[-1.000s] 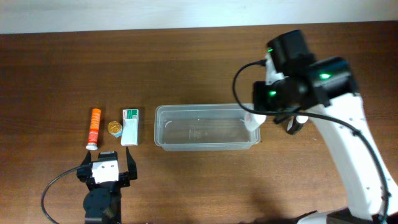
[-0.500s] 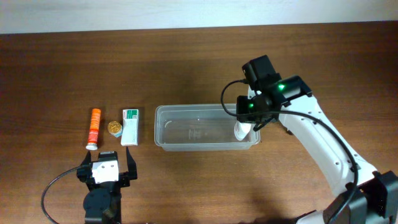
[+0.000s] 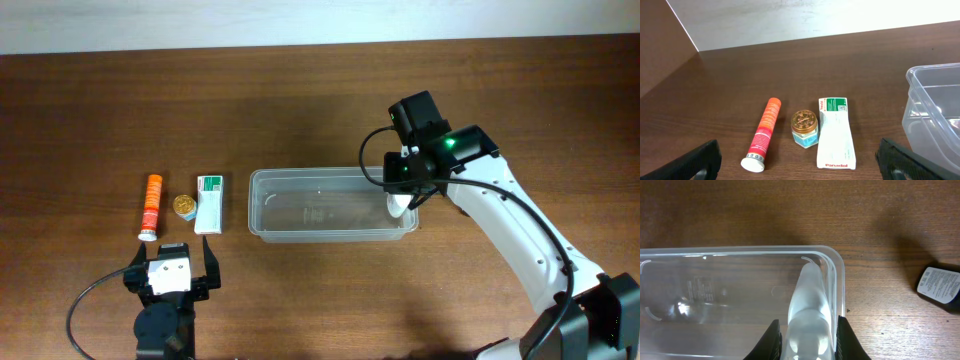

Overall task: Pack container
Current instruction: 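Carry the white bottle into the container's right end and release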

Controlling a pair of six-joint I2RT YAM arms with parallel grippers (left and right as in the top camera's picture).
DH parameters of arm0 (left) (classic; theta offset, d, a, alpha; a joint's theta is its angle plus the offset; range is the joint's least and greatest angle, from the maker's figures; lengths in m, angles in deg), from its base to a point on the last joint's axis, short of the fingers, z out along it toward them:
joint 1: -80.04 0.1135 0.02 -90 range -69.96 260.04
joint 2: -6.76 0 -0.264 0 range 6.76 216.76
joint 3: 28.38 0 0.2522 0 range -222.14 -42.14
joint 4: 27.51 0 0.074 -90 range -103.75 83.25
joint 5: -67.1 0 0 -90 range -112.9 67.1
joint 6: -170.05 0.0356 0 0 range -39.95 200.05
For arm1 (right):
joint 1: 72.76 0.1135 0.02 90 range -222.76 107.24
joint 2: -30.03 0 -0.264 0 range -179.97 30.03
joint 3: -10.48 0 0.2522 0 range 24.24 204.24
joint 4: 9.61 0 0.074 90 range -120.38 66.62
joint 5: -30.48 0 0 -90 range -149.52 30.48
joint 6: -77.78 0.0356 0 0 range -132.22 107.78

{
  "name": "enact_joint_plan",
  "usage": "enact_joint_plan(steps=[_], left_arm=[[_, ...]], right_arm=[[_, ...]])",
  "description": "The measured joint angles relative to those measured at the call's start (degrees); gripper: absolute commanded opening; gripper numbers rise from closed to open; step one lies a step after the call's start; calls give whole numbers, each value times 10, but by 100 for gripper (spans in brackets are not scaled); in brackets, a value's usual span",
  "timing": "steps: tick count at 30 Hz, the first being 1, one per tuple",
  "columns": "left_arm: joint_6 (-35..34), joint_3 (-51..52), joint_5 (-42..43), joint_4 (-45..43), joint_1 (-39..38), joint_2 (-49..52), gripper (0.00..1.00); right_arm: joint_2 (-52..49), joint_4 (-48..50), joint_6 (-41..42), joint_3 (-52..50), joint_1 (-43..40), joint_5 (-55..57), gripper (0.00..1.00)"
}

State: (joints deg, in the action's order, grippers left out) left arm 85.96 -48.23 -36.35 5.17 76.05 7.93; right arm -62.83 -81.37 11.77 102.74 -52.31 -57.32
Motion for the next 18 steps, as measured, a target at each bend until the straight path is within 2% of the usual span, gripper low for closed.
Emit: enact_joint_plan(steps=[13,14,16,18], left_arm=[[0,0,0,0,0,0,100],[0,0,0,0,0,0,100],[0,0,0,0,0,0,100],[0,0,0,0,0,0,100]], right_arm=[[0,17,16,-27,0,1,15],[0,19,16,-27,0,1,18],[0,23,20,-27,0,2,33],[0,26,22,-27,0,2,41]])
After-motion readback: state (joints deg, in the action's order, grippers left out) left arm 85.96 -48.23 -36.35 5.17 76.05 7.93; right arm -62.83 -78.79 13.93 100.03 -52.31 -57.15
